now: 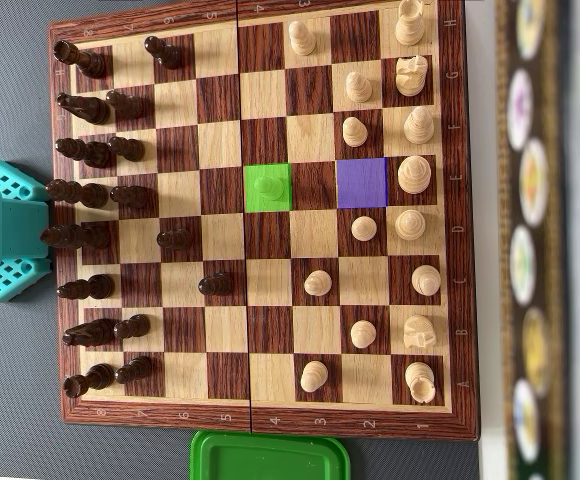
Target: Play chess
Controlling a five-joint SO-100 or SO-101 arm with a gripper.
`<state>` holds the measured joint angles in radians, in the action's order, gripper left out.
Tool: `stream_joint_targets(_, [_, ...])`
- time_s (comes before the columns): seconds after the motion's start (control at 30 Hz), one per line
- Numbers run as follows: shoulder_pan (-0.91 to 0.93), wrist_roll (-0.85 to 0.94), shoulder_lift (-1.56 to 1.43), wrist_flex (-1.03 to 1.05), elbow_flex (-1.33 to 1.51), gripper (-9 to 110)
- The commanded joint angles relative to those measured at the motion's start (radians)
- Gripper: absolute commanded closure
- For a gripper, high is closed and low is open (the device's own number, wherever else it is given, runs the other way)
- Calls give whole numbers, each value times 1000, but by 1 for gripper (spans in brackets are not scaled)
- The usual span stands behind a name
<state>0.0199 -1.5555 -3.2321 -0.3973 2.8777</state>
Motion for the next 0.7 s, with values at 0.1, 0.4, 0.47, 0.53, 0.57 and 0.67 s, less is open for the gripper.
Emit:
stream_joint_targets(0.1, [20, -2, -109, -293, 98, 101])
stream_joint_targets(0.4, [40, 3, -117, -686, 156, 101])
stream_joint_targets(0.47, [35, 5, -117, -764, 156, 101])
stream_joint_targets(0.53, [32, 6, -117, -841, 163, 101])
stream_joint_targets(0.57, [31, 6, -117, -877, 173, 101])
stream_joint_targets(0.67, [28, 8, -117, -988, 199, 101])
